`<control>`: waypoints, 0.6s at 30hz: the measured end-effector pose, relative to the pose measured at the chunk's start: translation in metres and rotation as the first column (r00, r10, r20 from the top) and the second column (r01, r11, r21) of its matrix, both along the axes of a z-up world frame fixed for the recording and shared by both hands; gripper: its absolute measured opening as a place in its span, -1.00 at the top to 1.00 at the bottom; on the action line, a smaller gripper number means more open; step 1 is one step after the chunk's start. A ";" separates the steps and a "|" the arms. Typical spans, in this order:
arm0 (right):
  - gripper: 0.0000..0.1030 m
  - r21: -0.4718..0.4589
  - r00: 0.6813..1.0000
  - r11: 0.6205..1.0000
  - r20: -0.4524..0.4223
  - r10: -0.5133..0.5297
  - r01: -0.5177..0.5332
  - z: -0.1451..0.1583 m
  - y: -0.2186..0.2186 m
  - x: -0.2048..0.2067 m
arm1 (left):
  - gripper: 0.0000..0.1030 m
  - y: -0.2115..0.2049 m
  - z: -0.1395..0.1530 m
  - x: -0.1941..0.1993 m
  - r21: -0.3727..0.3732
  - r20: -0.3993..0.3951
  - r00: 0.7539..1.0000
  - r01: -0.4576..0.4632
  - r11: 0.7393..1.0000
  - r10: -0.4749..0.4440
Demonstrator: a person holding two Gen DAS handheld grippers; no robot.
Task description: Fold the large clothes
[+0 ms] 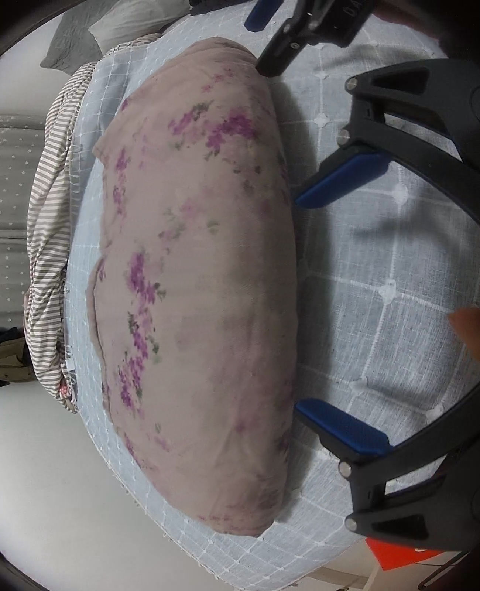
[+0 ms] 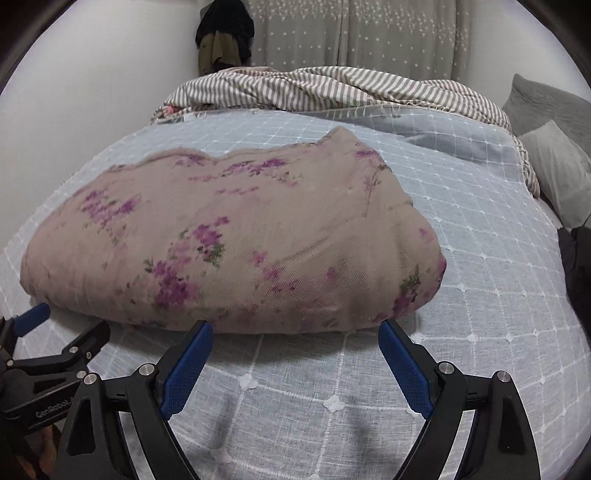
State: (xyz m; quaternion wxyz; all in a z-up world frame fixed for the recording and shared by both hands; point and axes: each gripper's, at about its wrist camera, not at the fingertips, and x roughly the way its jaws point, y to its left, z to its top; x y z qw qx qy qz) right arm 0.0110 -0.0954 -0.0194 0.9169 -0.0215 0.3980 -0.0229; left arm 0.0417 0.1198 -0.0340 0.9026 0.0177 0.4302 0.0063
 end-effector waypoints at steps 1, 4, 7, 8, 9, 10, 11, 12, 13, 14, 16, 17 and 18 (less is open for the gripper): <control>-0.78 -0.009 1.000 1.000 0.001 0.001 -0.001 -0.001 0.001 0.000 | -0.99 0.000 0.000 0.000 0.003 0.001 1.000 -0.003 1.000 0.003; -0.78 -0.015 1.000 1.000 -0.010 0.013 -0.013 -0.004 0.006 0.003 | -0.99 0.001 -0.001 0.000 0.001 -0.002 1.000 -0.003 1.000 0.003; -0.78 -0.010 0.999 1.000 -0.024 0.021 -0.022 -0.007 0.010 0.005 | -0.99 0.004 -0.001 0.001 -0.003 -0.004 1.000 -0.005 1.000 0.005; -0.78 -0.010 0.999 1.000 -0.027 0.023 -0.023 -0.008 0.011 0.005 | -0.99 0.005 -0.001 0.002 -0.002 -0.003 1.000 -0.007 1.000 0.007; -0.78 -0.012 0.999 1.000 -0.029 0.026 -0.026 -0.009 0.012 0.006 | -0.99 0.006 -0.001 0.002 -0.001 -0.002 1.000 -0.008 1.000 0.008; -0.78 -0.016 0.999 0.999 -0.031 0.028 -0.029 -0.010 0.013 0.006 | -0.99 0.007 -0.001 0.002 -0.002 -0.002 1.000 -0.008 1.000 0.008; -0.78 -0.020 0.999 0.999 -0.033 0.030 -0.030 -0.010 0.014 0.006 | -0.99 0.008 -0.001 0.002 -0.004 -0.004 1.000 -0.009 1.000 0.009; -0.78 -0.022 0.999 0.999 -0.034 0.032 -0.033 -0.011 0.014 0.007 | -0.99 0.009 -0.001 0.002 -0.007 -0.006 1.000 -0.009 1.000 0.009; -0.78 -0.024 0.999 0.999 -0.036 0.034 -0.035 -0.012 0.015 0.007 | -0.99 0.010 -0.002 0.002 -0.010 -0.008 1.000 -0.010 1.000 0.010; -0.78 -0.024 0.999 0.999 -0.037 0.035 -0.036 -0.012 0.015 0.008 | -0.99 0.010 -0.002 0.003 -0.012 -0.010 1.000 -0.009 1.000 0.009; -0.78 -0.022 0.999 0.999 -0.040 0.036 -0.037 -0.013 0.016 0.009 | -0.99 0.011 -0.002 0.003 -0.013 -0.010 1.000 -0.009 1.000 0.009; -0.78 -0.021 0.998 0.999 -0.041 0.037 -0.038 -0.013 0.016 0.009 | -0.99 0.011 -0.002 0.003 -0.013 -0.009 1.000 -0.009 1.000 0.009; -0.78 -0.021 0.998 0.999 -0.043 0.038 -0.039 -0.013 0.016 0.010 | -0.99 0.011 -0.002 0.003 -0.014 -0.009 1.000 -0.008 1.000 0.008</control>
